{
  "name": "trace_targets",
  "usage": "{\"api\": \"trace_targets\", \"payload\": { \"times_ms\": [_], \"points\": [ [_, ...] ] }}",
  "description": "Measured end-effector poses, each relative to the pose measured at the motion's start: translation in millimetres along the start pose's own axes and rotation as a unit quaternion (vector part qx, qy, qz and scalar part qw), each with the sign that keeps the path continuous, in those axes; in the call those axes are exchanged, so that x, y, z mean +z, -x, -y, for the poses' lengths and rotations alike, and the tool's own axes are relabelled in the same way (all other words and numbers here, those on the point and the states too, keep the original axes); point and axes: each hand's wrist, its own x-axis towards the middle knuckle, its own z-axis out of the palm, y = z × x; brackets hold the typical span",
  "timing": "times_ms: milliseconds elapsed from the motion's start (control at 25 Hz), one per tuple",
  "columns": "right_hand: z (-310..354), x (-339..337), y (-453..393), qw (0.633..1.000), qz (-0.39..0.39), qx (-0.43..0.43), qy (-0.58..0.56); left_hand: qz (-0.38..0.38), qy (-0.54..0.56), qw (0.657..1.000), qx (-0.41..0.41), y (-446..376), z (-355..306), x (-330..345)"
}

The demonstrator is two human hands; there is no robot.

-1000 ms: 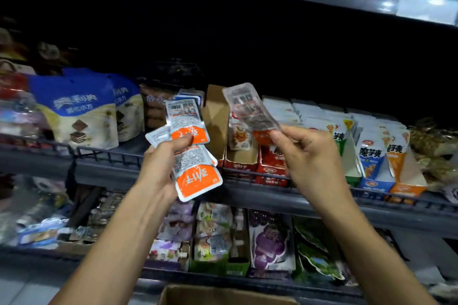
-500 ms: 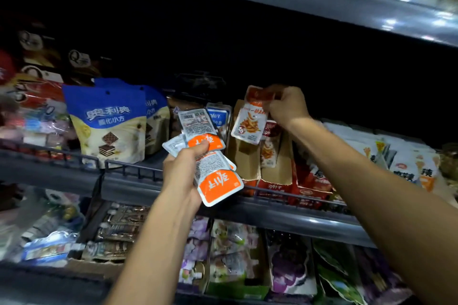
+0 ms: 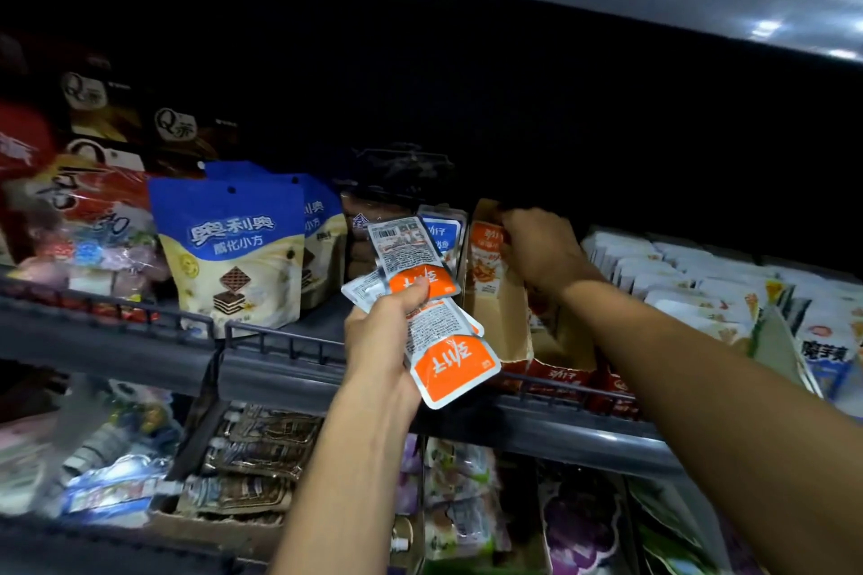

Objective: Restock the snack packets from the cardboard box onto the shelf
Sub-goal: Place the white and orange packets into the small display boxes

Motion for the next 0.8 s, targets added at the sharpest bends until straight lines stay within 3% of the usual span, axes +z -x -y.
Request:
{"api": "trace_targets", "payload": {
  "times_ms": [120,160,240,320,400,440,560,680,760,800],
  "points": [
    [6,-12,1,0.998,-0.040,0.018,0.054,0.009,-0.012,1.000,0.004,1,0,1],
    [12,-20,3,0.998,-0.059,0.032,0.021,0.012,-0.020,1.000,0.006,1,0,1],
    [29,-38,9,0.976,-0.055,0.095,-0.186,0.025,-0.044,0.999,0.013,3,0,3],
    [44,-63,19,0.889,0.088,0.147,-0.425,0.048,-0.077,0.996,0.027,4,0,5],
    [49,-74,31,0.836,0.220,0.131,-0.486,0.059,-0.097,0.993,0.036,8,0,6],
    [47,-75,36,0.821,0.233,0.133,-0.503,0.066,-0.106,0.992,0.034,11,1,7],
    [38,-77,44,0.765,0.202,0.193,-0.581,0.102,-0.139,0.984,0.034,21,3,8],
    [26,-83,46,0.735,0.166,0.230,-0.616,0.123,-0.148,0.981,0.024,28,4,8],
    [13,-88,46,0.728,0.105,0.224,-0.639,0.082,-0.122,0.989,0.021,27,5,6],
    [7,-91,46,0.746,0.071,0.204,-0.630,0.056,-0.102,0.993,0.020,25,3,4]
  ]
}}
